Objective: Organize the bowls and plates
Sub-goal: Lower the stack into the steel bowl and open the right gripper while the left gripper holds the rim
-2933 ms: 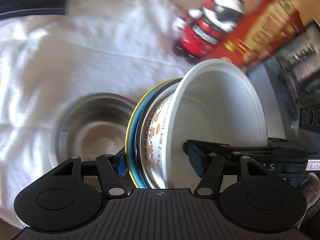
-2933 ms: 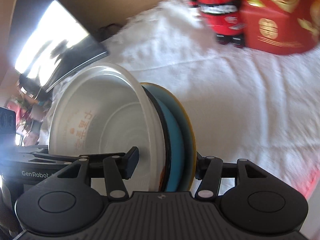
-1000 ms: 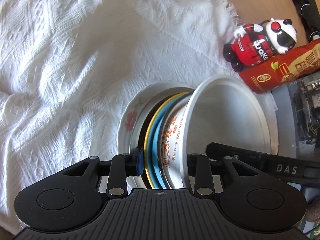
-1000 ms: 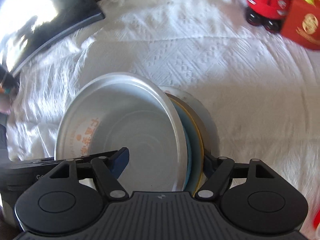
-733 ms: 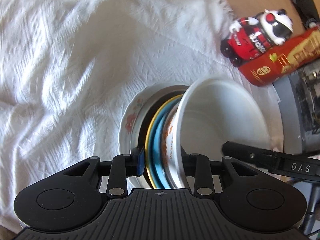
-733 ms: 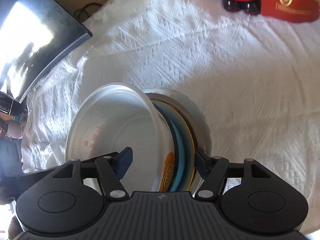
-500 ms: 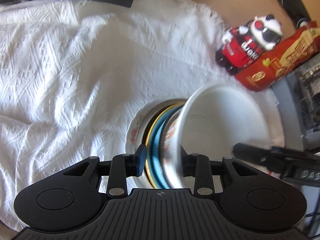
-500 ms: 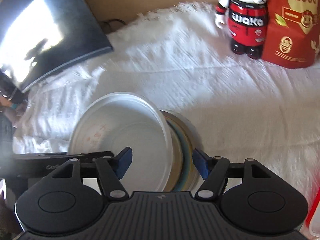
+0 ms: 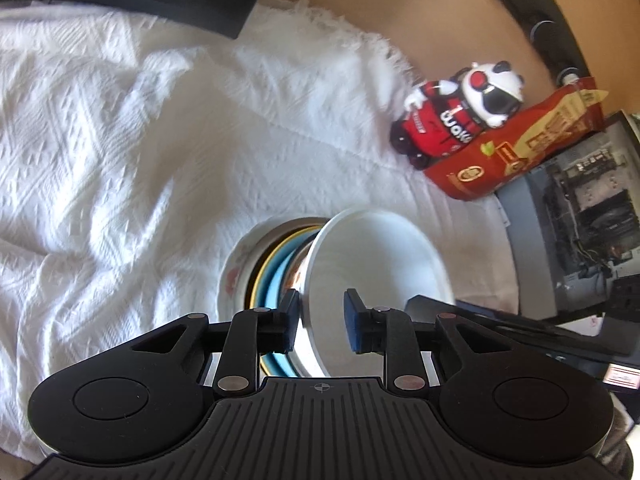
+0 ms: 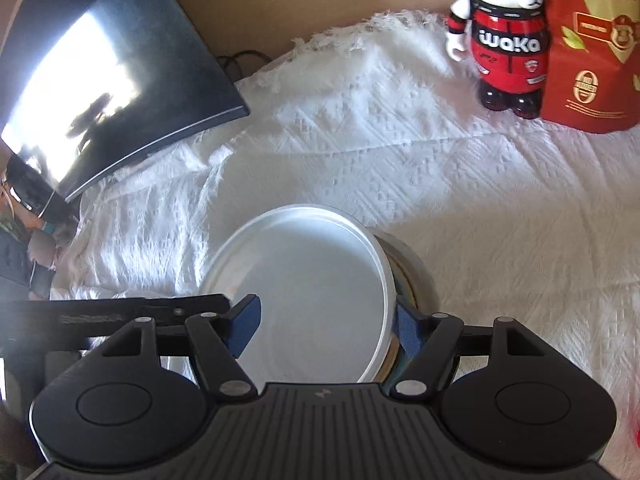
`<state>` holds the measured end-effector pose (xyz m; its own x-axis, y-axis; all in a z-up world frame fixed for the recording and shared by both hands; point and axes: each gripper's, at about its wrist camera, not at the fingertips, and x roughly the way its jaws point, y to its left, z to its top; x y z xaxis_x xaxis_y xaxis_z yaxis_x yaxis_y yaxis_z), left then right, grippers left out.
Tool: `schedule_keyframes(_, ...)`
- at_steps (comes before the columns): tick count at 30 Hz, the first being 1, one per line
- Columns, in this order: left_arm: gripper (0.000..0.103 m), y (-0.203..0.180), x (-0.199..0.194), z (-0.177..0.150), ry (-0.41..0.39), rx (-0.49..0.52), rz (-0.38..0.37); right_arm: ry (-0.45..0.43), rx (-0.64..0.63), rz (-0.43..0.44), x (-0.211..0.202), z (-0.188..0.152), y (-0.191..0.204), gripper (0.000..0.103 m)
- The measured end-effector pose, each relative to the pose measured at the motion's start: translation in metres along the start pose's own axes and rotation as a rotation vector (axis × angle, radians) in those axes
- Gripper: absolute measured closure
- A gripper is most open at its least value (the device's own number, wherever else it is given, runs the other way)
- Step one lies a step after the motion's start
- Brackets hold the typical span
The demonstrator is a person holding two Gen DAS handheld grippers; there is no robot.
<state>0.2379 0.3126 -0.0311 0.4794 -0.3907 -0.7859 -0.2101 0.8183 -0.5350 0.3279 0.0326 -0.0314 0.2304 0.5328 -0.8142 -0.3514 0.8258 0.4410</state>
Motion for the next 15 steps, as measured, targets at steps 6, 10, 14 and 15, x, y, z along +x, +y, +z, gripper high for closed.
schedule_keyframes(6,0.076,-0.004,0.004,0.0,0.007,0.025,0.03,0.001,0.044,0.025,-0.005,-0.008,-0.008,0.032)
schedule_keyframes(10,0.076,0.002,0.006,0.003,0.011,0.006,0.027,-0.006,0.048,0.036,-0.006,-0.007,-0.006,0.032)
schedule_keyframes(14,0.076,0.003,0.01,0.004,0.017,0.002,0.045,-0.005,0.043,0.034,-0.002,-0.004,-0.001,0.031)
schedule_keyframes(15,0.076,0.003,0.01,0.004,0.018,0.0,0.047,-0.006,0.039,0.03,-0.002,-0.004,0.0,0.031)
